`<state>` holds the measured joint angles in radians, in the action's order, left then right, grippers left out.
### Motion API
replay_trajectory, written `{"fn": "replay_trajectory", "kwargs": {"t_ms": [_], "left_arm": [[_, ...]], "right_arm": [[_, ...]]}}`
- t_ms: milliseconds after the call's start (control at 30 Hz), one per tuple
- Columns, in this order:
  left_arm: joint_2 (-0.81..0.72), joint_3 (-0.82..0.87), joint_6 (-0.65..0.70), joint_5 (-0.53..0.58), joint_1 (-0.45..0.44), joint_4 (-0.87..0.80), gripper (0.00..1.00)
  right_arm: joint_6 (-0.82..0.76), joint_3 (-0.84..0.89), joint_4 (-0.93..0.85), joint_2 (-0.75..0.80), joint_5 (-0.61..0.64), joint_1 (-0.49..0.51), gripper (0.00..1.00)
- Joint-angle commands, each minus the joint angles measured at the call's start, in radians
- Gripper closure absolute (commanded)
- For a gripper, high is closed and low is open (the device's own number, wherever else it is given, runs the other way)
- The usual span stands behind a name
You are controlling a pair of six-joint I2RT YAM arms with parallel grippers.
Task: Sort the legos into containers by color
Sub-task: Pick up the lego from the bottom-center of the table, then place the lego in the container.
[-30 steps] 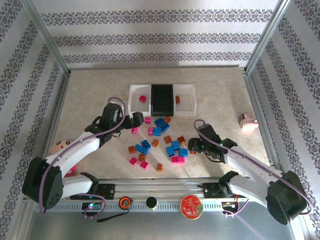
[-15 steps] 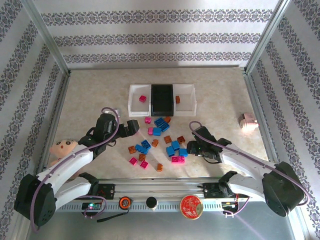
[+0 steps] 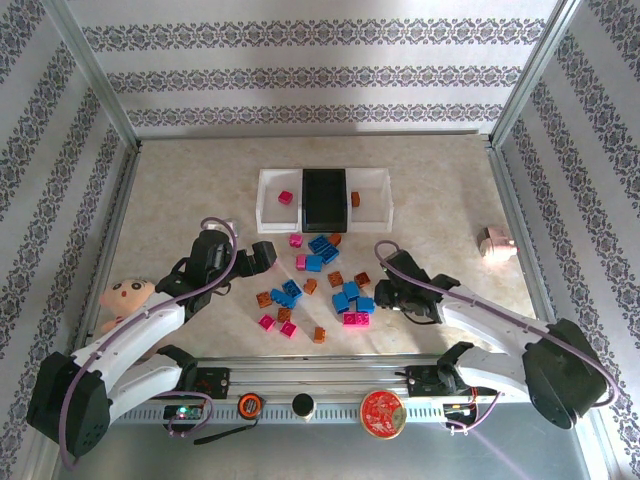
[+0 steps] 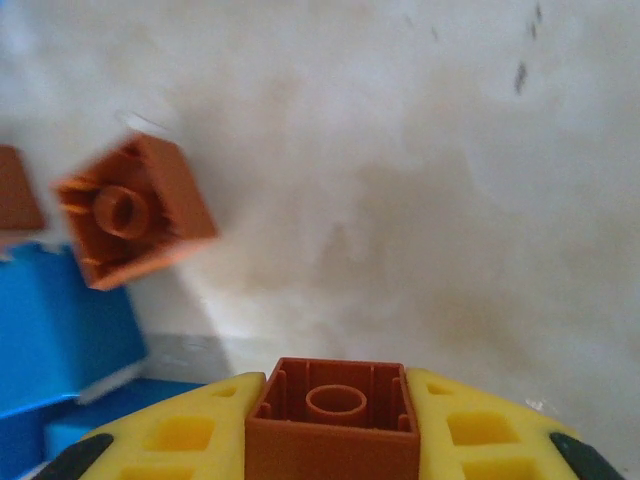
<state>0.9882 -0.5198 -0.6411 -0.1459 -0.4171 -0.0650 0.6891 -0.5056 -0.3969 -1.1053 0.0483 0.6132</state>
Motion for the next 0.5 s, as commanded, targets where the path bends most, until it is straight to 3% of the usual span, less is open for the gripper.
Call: {"fn": "replay_trajectory", "kwargs": {"t_ms": [0, 233, 467], "left_arm": [[-0.019, 0.009, -0.006, 0.021, 0.0, 0.005, 0.0], [-0.056, 0.033, -0.021, 0.038, 0.001, -0.01, 0.0], [-0.139, 0.065, -0.028, 0.057, 0.003, -0.089, 0.0]], "right_arm": [[-0.087, -0.125, 0.02, 0.016, 0.03, -0.005, 0.74], [-0.209, -0.443, 0.123, -0.284, 0.002, -0.133, 0.75], [-0.278, -0.775, 0.101, -0.629, 0.098, -0.199, 0.75]]}}
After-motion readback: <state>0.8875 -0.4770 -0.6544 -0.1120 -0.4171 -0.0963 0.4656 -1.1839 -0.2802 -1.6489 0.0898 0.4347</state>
